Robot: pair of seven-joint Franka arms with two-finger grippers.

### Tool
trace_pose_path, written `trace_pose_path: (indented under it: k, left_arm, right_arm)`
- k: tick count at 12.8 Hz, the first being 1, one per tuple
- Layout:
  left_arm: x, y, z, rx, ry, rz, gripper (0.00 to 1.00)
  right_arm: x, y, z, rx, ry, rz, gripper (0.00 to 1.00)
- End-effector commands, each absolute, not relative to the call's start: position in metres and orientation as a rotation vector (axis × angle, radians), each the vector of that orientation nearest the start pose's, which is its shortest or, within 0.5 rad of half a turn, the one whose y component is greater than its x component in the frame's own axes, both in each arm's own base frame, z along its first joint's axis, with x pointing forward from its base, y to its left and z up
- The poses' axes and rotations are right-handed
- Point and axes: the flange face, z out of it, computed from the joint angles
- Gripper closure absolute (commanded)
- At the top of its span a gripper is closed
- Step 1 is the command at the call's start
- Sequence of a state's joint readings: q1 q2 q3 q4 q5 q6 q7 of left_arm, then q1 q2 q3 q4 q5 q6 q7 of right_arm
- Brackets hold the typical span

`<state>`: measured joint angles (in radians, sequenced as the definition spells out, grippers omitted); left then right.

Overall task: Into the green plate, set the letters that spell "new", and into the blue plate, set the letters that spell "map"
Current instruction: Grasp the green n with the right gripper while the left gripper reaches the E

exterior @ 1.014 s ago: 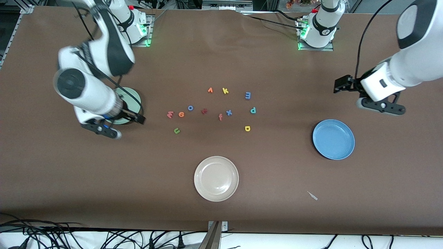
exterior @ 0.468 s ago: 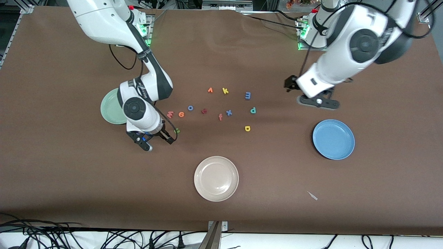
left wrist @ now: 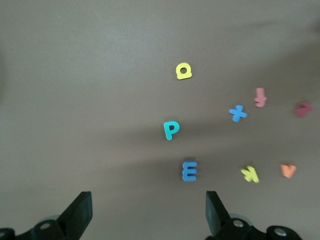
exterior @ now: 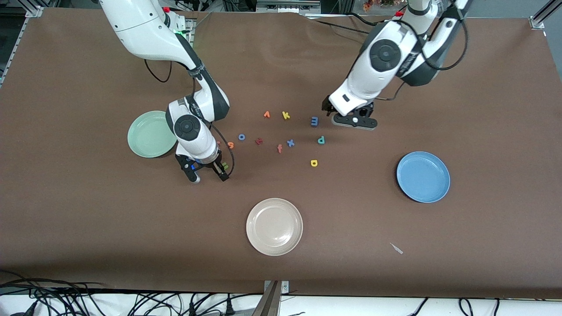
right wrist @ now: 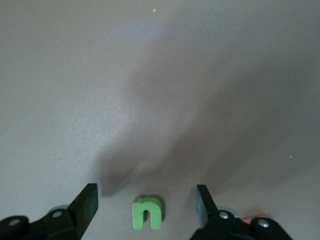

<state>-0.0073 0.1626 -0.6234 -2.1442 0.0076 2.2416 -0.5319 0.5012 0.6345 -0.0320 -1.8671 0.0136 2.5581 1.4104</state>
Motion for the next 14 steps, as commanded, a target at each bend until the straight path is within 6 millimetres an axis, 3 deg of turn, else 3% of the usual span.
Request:
trace_pose_path:
  k: [1, 3, 6, 8, 9, 10, 12, 14]
  left_arm:
    - [0.436, -0.362, 0.28, -3.153, 0.14, 0.083, 0.0]
    - [0.421, -0.38, 0.243, -3.112, 0.122, 0.065, 0.0]
    - [0.41, -0.39, 0.204, -3.138, 0.121, 0.117, 0.0]
    - [0.406, -0.395, 0.192, -3.16, 0.131, 0.141, 0.03]
    - [0.404, -0.397, 0.186, -3.171, 0.135, 0.152, 0.06]
    - [0.402, -0.397, 0.182, -3.17, 0.137, 0.165, 0.09]
    - [0.4, -0.396, 0.174, -3.156, 0.176, 0.162, 0.17]
    - [0.396, -0.396, 0.165, -3.147, 0.195, 0.179, 0.26]
  right_arm:
    - [0.569, 0.294, 0.181, -2.743, 1.432, -0.078, 0.12]
    - [0.565, 0.3, 0.181, -2.75, 1.42, -0.074, 0.12]
    - [0.561, 0.308, 0.18, -2.758, 1.405, -0.07, 0.25]
    - [0.561, 0.308, 0.179, -2.76, 1.403, -0.069, 0.48]
    - [0.562, 0.308, 0.18, -2.761, 1.396, -0.072, 0.68]
    - [0.563, 0.307, 0.181, -2.772, 1.377, -0.074, 0.83]
    - [0.566, 0.305, 0.187, -2.774, 1.359, -0.082, 0.94]
    - [0.57, 0.298, 0.204, -2.842, 1.293, -0.055, 0.95]
